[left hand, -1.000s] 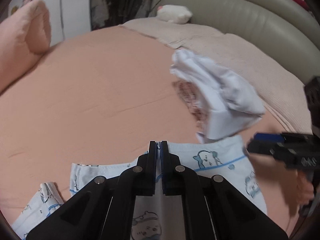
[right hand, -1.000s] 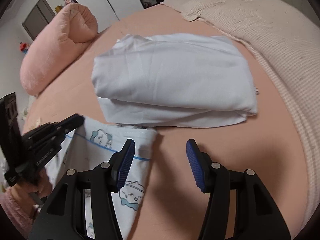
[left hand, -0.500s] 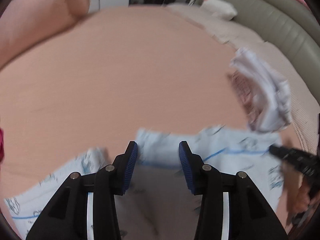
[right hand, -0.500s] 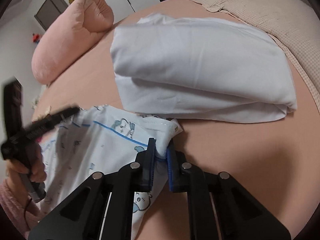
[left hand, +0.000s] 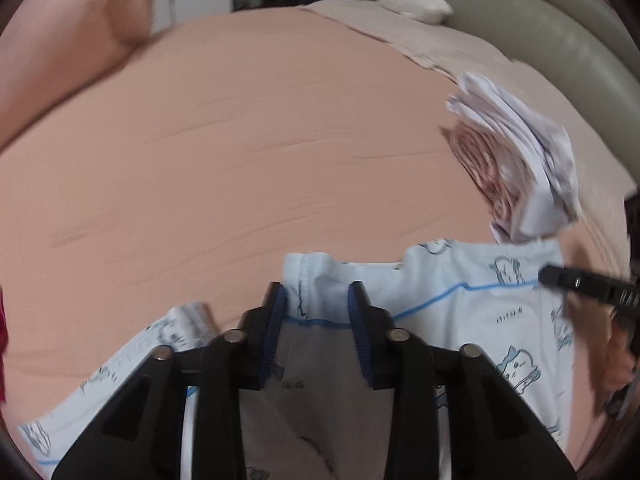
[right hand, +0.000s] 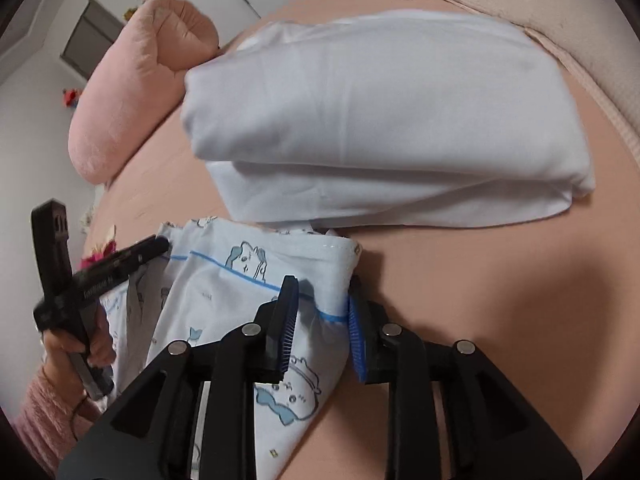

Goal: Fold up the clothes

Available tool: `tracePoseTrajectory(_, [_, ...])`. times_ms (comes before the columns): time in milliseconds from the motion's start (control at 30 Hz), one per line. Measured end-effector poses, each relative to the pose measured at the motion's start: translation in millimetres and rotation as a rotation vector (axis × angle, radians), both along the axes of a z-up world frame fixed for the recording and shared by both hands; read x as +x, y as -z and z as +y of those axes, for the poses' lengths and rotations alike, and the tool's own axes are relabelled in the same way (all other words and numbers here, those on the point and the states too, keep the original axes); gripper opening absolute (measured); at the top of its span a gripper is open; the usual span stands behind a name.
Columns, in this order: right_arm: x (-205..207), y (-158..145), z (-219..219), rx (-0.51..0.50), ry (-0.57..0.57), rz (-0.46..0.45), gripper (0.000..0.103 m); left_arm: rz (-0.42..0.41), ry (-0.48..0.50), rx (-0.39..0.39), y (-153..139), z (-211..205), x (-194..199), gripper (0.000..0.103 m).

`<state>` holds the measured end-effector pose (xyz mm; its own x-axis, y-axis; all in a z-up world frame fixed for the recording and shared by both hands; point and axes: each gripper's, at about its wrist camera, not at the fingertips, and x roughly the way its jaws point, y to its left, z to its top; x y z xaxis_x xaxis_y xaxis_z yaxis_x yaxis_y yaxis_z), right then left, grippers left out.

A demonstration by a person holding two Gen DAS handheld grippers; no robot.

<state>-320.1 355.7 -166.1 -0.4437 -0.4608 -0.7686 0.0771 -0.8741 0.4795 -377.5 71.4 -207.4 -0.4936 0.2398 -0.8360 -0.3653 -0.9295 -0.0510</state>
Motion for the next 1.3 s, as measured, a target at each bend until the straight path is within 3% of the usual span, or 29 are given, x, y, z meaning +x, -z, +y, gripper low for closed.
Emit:
tracePoseTrajectory(33, [-0.2,-3.1,-4.9,0.024,-0.011,0.009,0.023,0.015,0.008,-0.019,0.0,2.7,2.8,0.006])
tracePoseTrajectory(67, [1.0,-7.2,-10.5,0.073,-0.018,0.032,0.011,0.026,-0.003,-0.017,-2.4,-1.9,5.2,0.006])
tracePoseTrajectory(100, [2.5,-11.5,-16.3,0.125,-0.025,0.057,0.009,0.031,-0.02,-0.001,-5.1,-7.9,5.0,0.006])
tracePoseTrajectory(233, [5.4,-19.5,-19.0,0.181,-0.013,0.094,0.007,0.005,-0.091,0.06,-6.4,-33.1,-7.6,0.007])
tracePoseTrajectory(300, [1.8,-15.1,-21.0,0.201,-0.015,0.088,0.008,-0.032,-0.103,0.042,2.2,-37.3,-16.5,0.018])
tracePoseTrajectory(333, [-2.7,-3.8,-21.2,0.202,-0.015,0.056,0.007,-0.046,-0.104,0.049,-1.3,-40.2,-17.3,0.018])
tracePoseTrajectory(400, [-1.5,-9.6,-17.4,0.189,0.013,0.062,0.011,-0.072,-0.105,0.065,-8.2,-45.8,-19.0,0.029])
tracePoseTrajectory(433, [-0.3,-14.0,-15.4,0.182,0.028,0.069,0.015,-0.076,-0.112,0.087,-15.0,-50.3,-17.5,0.029])
tracePoseTrajectory(467, [0.8,-18.4,-13.3,0.175,0.042,0.076,0.024,-0.056,-0.127,0.132,-28.3,-58.0,-10.0,0.029])
tracePoseTrajectory(533, [3.1,-27.3,-9.2,0.16,0.072,0.089,0.028,-0.008,-0.141,0.172,-53.5,-70.4,15.8,0.029])
tracePoseTrajectory(633, [25.0,-52.7,-7.7,0.146,0.088,0.1,0.029,-0.005,-0.138,0.164,-74.6,-84.8,71.7,0.03])
tracePoseTrajectory(767, [79.3,-68.9,-47.7,0.127,-0.016,0.044,0.03,-0.089,-0.122,0.129,-62.3,-85.1,154.7,0.03])
tracePoseTrajectory(967, [180.4,-51.3,-129.4,0.11,-0.25,-0.035,0.03,-0.151,-0.064,0.157,-47.4,-82.4,264.6,0.03])
tracePoseTrajectory(1100, [232.6,-40.7,-164.0,0.136,-0.352,-0.056,0.032,-0.16,-0.047,0.12,-37.6,-80.5,312.8,0.03])
tracePoseTrajectory(1300, [276.0,-18.4,-197.5,0.41,-0.357,0.04,0.035,-0.133,-0.114,-0.045,-23.1,-96.4,345.3,0.03])
